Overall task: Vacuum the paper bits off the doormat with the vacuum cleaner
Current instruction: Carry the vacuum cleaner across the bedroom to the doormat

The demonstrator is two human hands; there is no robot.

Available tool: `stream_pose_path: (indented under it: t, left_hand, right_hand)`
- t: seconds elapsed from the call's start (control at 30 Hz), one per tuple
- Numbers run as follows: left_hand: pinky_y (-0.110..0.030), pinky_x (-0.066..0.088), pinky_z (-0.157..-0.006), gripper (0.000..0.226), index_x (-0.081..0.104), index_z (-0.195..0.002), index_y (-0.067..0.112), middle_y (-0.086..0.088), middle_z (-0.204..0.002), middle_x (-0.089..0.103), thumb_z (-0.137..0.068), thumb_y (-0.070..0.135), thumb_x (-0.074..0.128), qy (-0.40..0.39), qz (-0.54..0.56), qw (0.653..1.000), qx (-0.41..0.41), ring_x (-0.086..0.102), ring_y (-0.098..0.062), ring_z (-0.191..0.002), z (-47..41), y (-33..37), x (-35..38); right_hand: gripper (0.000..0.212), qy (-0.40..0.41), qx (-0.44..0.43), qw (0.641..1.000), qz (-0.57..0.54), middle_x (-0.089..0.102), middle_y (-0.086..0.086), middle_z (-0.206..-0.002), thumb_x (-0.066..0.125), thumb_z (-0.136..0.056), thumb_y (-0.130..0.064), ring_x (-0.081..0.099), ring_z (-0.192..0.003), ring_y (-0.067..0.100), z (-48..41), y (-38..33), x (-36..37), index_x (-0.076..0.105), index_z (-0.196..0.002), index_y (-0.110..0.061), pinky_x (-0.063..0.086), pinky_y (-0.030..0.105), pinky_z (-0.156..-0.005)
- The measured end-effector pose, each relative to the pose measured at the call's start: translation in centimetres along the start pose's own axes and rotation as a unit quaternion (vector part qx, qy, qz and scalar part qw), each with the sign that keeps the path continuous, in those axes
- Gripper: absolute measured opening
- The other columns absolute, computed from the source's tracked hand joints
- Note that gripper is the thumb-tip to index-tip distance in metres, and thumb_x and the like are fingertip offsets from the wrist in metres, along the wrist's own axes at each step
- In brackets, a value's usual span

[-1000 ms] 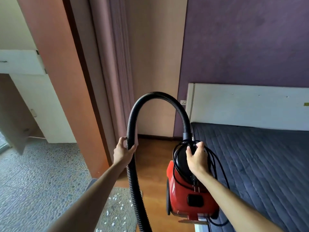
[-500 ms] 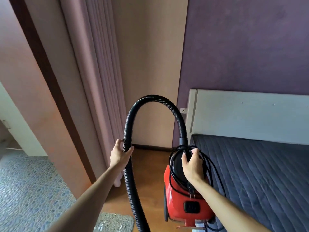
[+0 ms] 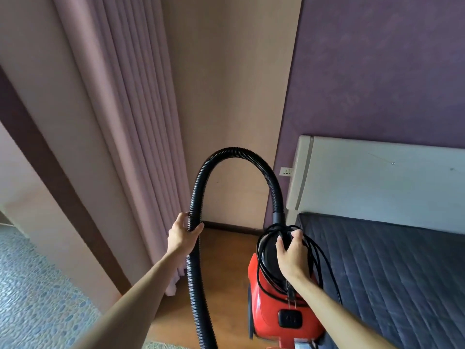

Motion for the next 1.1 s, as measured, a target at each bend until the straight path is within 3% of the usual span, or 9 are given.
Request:
stream_pose_path:
  t: [0.07, 0.27, 0.4, 0.5, 0.63, 0.77, 0.9, 1.1]
  left_hand:
    - [-0.037, 0.060, -0.067, 0.042, 0.052, -0.121, 0.028, -0.006, -0.087, 0.072, -0.085, 0.036, 0.074, -0.005, 0.001, 1.000, -0.003, 0.069, -0.020, -0.070, -2.7, -0.3, 1.2]
    - [-0.041, 0.062, -0.065, 0.045, 0.050, -0.123, 0.033, -0.006, -0.090, 0.073, -0.085, 0.037, 0.074, -0.021, 0.012, 1.000, -0.017, 0.071, -0.020, -0.069, -12.2, -1.9, 4.8]
    - [-0.036, 0.061, -0.059, 0.043, 0.051, -0.124, 0.032, -0.008, -0.094, 0.072, -0.086, 0.035, 0.073, -0.027, 0.016, 0.999, -0.034, 0.070, -0.020, -0.066, -17.7, -3.0, 6.7]
    - [-0.035, 0.061, -0.054, 0.042, 0.050, -0.124, 0.032, -0.009, -0.096, 0.071, -0.088, 0.034, 0.072, -0.038, 0.033, 0.998, -0.046, 0.071, -0.022, -0.061, -21.0, -4.0, 8.3]
    - [-0.032, 0.060, -0.052, 0.040, 0.050, -0.124, 0.029, -0.010, -0.095, 0.073, -0.089, 0.031, 0.070, -0.049, 0.037, 0.997, -0.056, 0.071, -0.020, -0.063, -23.1, -5.4, 10.1]
    - [-0.020, 0.045, -0.049, 0.038, 0.050, -0.123, 0.026, -0.001, -0.097, 0.065, -0.091, 0.029, 0.068, -0.038, 0.010, 0.997, -0.067, 0.061, -0.007, -0.066, -24.4, -6.7, 11.5]
    - [-0.021, 0.045, -0.048, 0.033, 0.050, -0.117, 0.027, -0.006, -0.091, 0.071, -0.090, 0.030, 0.069, -0.031, 0.006, 0.993, -0.112, 0.066, -0.015, -0.066, -24.5, -10.2, 13.5]
    - [-0.019, 0.042, -0.046, 0.036, 0.051, -0.121, 0.021, -0.009, -0.096, 0.069, -0.091, 0.026, 0.070, -0.014, -0.001, 0.984, -0.177, 0.063, -0.013, -0.063, -23.5, -14.2, 16.7]
  right_hand:
    - [0.022, -0.001, -0.003, 1.000, 0.003, 0.056, 0.003, -0.079, 0.056, -0.096, -0.016, 0.067, -0.079, 0.034, -2.1, 0.0, 1.7, 0.046, -0.108, -0.001, 0.035, 0.023, -0.049]
    - [0.021, -0.001, 0.005, 1.000, 0.009, 0.064, 0.014, -0.081, 0.056, -0.096, -0.018, 0.067, -0.076, 0.034, -9.4, 0.5, 7.9, 0.046, -0.104, -0.002, 0.034, 0.019, -0.046]
    - [0.024, -0.008, 0.007, 1.000, 0.012, 0.067, 0.016, -0.089, 0.056, -0.096, -0.017, 0.068, -0.082, 0.034, -14.0, 0.2, 12.0, 0.047, -0.111, -0.001, 0.042, 0.026, -0.060]
    - [0.022, -0.017, 0.013, 1.000, 0.013, 0.060, 0.006, -0.081, 0.056, -0.096, -0.016, 0.067, -0.078, 0.032, -16.7, 0.4, 14.5, 0.047, -0.109, -0.001, 0.042, 0.027, -0.061]
    - [0.020, -0.017, 0.012, 1.000, 0.017, 0.056, 0.004, -0.071, 0.056, -0.095, -0.015, 0.064, -0.066, 0.030, -18.9, 1.3, 17.0, 0.045, -0.105, -0.002, 0.036, 0.015, -0.048]
    - [0.021, -0.044, 0.017, 0.999, 0.007, 0.063, 0.005, -0.078, 0.057, -0.095, -0.016, 0.063, -0.068, 0.022, -20.8, 3.4, 20.0, 0.045, -0.107, -0.003, 0.036, 0.017, -0.052]
    - [0.020, -0.075, 0.019, 0.997, 0.010, 0.065, 0.008, -0.077, 0.056, -0.096, -0.019, 0.059, -0.060, 0.018, -21.8, 6.3, 22.6, 0.046, -0.107, -0.005, 0.042, 0.010, -0.048]
    - [0.023, -0.130, 0.022, 0.991, 0.030, 0.063, 0.006, -0.068, 0.055, -0.096, -0.024, 0.062, -0.054, 0.018, -22.3, 11.3, 26.0, 0.044, -0.109, -0.008, 0.043, 0.018, -0.044]
Point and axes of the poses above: each hand's wrist, its own z-axis away from the middle knuckle, its own x-axis out of the palm, y = z × x, the point moved 5 cm from there along -z, towards the middle knuckle
